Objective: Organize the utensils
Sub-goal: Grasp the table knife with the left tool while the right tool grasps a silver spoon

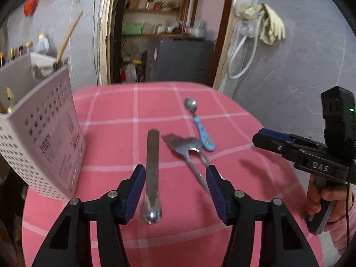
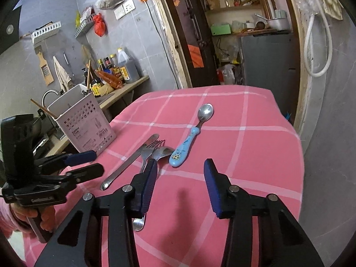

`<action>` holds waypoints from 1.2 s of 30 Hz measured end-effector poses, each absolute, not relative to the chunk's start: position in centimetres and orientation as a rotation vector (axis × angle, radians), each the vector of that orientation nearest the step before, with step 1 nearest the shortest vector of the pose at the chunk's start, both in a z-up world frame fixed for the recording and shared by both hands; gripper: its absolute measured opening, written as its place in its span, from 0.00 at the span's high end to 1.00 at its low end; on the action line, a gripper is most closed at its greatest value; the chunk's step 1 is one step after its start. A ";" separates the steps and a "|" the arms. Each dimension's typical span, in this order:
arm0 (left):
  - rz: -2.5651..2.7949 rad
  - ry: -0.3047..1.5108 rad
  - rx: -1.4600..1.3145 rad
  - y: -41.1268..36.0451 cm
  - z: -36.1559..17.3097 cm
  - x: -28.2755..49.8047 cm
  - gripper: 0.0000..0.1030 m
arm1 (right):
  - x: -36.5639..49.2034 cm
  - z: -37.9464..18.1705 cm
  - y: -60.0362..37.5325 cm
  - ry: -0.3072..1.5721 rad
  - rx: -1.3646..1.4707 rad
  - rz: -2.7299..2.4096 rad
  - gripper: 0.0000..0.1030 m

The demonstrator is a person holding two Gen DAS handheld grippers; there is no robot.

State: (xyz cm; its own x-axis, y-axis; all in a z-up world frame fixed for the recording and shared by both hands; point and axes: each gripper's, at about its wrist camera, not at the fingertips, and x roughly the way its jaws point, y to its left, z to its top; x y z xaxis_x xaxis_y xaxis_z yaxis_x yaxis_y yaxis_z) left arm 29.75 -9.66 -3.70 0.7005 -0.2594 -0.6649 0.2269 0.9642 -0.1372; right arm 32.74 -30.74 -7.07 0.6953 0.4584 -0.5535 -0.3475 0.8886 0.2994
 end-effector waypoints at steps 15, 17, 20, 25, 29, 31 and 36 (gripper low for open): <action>-0.205 0.949 -0.077 -9.4 -7.4 33.2 0.70 | 34.8 -8.7 -27.9 0.771 0.152 0.515 0.67; -0.206 0.950 -0.079 -9.4 -7.4 33.4 0.70 | 35.1 -9.0 -27.5 0.789 0.156 0.531 0.67; -0.206 0.955 -0.070 -9.4 -7.5 33.8 0.72 | 35.6 -9.5 -27.2 0.825 0.165 0.560 0.67; -0.182 0.975 -0.018 -9.5 -7.5 34.0 0.85 | 36.5 -10.6 -25.8 0.877 0.150 0.584 0.67; -0.185 0.986 -0.022 -9.4 -7.3 34.2 0.86 | 37.1 -10.9 -24.4 0.899 0.126 0.601 0.67; -0.182 0.984 -0.010 -9.5 -7.3 34.2 0.86 | 37.4 -11.2 -23.6 0.922 0.093 0.587 0.74; -0.198 0.999 -0.035 -9.3 -7.2 34.4 0.86 | 37.7 -11.4 -23.3 0.957 0.107 0.580 0.92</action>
State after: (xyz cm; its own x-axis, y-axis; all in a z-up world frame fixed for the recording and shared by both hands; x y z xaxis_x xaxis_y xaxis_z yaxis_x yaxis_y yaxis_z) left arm 34.36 -9.34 -7.17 0.5248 -0.1814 -0.8317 0.1493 0.9815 -0.1198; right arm 37.74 -23.25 -11.40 0.4368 0.5112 -0.7402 -0.4195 0.8436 0.3351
